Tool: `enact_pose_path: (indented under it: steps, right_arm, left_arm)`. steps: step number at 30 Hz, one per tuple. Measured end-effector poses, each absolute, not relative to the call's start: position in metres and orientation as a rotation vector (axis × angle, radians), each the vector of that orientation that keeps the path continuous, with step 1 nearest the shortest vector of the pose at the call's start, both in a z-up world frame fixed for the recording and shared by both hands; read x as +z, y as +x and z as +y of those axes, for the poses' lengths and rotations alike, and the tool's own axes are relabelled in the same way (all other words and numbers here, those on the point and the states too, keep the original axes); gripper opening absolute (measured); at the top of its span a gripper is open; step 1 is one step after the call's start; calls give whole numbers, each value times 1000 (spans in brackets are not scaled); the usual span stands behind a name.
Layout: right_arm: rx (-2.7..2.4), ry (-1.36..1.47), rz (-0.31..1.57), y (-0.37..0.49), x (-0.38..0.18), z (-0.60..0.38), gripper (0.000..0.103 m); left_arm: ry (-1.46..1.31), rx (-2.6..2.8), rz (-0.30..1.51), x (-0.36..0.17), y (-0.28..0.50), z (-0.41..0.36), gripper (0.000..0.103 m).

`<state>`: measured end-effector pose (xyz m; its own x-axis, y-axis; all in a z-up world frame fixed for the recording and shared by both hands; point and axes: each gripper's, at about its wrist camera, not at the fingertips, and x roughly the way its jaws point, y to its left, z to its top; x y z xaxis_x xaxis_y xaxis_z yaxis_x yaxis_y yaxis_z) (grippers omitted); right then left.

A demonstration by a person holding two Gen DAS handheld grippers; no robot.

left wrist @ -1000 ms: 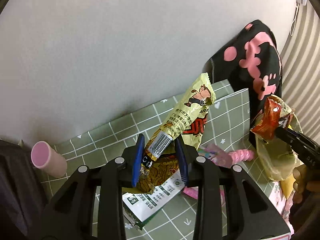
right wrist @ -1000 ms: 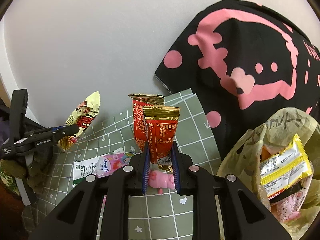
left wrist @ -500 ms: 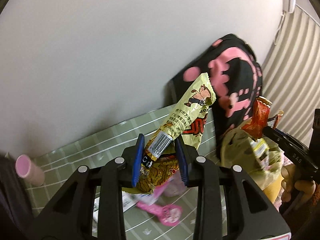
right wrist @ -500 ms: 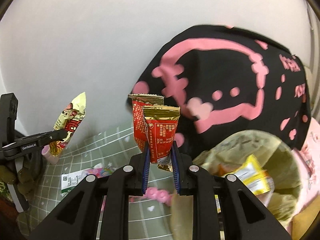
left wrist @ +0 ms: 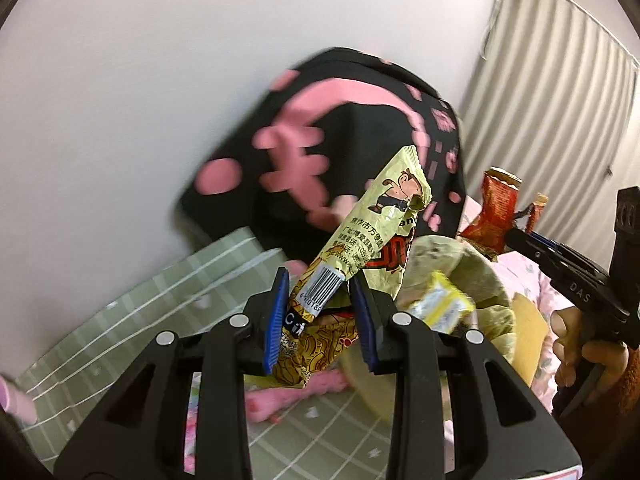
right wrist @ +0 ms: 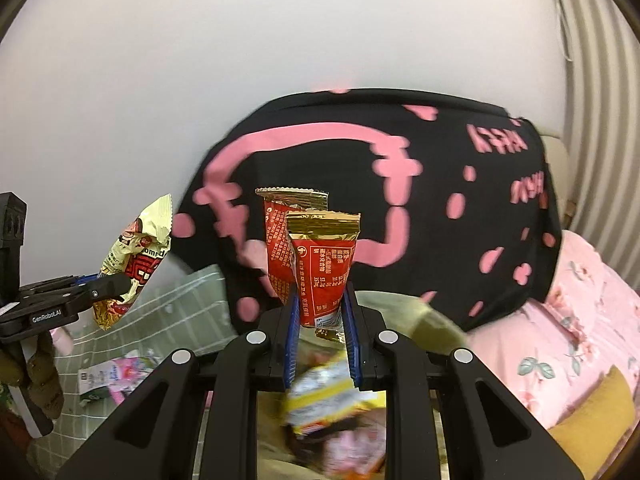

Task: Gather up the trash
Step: 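Carry both held wrappers into the trash bag and open both tools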

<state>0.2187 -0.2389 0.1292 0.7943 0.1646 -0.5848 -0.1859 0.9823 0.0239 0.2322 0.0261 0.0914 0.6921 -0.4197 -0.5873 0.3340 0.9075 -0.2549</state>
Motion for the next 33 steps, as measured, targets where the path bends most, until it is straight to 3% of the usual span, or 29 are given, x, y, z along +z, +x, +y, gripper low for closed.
enact_pose_path:
  steps: [12,27,30,33]
  right_arm:
    - [85,12,623,213,134,-316,20]
    - [50,43,615,207,133,-362,20]
    - [46,49,619,206,131,-368,20]
    - [45,51,622,205,129,-371,20]
  left_arm:
    - [-67,-575,716,89,245,-79,30]
    - [-35,-613,865,47,260,-144,30]
    - [-23,-602,904,36,264,-152,32]
    - [-44,-601,917,31,265,-152,42]
